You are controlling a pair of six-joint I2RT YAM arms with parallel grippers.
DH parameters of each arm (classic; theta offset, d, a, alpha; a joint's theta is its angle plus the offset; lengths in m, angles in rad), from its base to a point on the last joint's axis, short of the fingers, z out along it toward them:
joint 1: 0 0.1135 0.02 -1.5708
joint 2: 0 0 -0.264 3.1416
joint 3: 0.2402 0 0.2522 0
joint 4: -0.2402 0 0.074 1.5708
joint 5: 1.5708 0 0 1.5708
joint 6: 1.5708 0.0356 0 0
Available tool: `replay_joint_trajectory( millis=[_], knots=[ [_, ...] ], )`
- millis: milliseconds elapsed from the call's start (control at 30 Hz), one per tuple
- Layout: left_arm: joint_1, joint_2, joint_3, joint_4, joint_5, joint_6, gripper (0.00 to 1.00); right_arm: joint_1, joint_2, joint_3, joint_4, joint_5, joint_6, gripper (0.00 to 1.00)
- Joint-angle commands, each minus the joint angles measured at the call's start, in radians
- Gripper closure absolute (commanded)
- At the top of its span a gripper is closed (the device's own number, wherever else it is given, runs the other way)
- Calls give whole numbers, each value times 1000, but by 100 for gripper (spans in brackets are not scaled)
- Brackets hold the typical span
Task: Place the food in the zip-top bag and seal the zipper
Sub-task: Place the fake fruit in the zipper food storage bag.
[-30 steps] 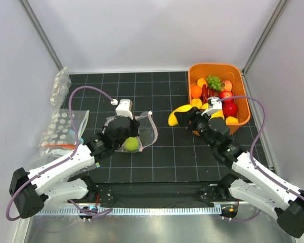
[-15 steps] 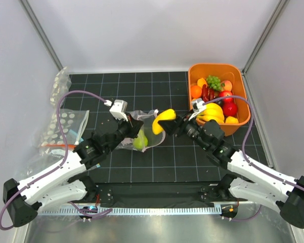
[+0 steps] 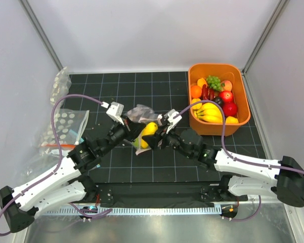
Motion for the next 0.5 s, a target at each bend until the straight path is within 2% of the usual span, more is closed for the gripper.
replay_joint_trajectory(
  millis=[0,200,467],
  knots=[
    [-1,-29,-9,148,149,-17,99,26,47,59,65,73,-47,65],
    [-1,-32,-23,205,220,-44,99,28,122,35,176,38,-9,65],
    [-1,-20,-20,196,207,-69,99,28,37,-85,336,119,19,64]
  ],
)
